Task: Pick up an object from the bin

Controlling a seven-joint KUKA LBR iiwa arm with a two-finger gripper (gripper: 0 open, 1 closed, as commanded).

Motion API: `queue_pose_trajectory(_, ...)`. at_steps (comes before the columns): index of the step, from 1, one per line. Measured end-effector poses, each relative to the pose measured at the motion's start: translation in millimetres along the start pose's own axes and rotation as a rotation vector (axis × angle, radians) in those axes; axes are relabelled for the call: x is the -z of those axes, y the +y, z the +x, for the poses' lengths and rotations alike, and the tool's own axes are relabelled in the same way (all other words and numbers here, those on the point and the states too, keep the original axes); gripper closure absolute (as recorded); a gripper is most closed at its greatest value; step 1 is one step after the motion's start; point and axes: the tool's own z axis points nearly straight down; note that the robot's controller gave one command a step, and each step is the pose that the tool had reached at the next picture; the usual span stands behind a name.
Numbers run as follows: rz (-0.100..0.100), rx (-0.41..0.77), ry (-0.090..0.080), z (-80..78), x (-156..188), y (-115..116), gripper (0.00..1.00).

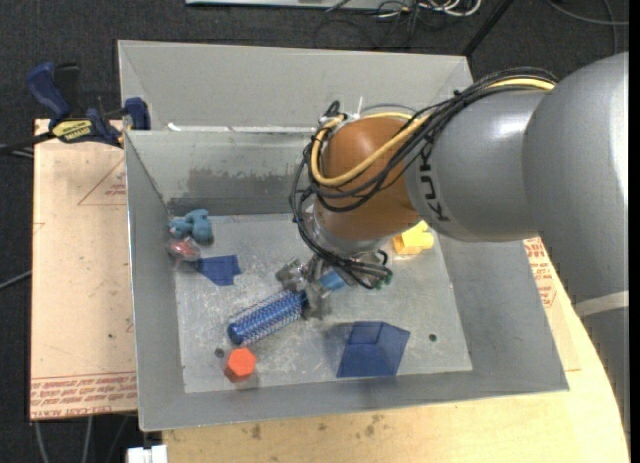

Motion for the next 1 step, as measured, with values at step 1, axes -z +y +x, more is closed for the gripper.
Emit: queue_pose_trajectory(1, 0.005, -0.002, -0.002, -1.6, 42.0, 0.3, 1.00)
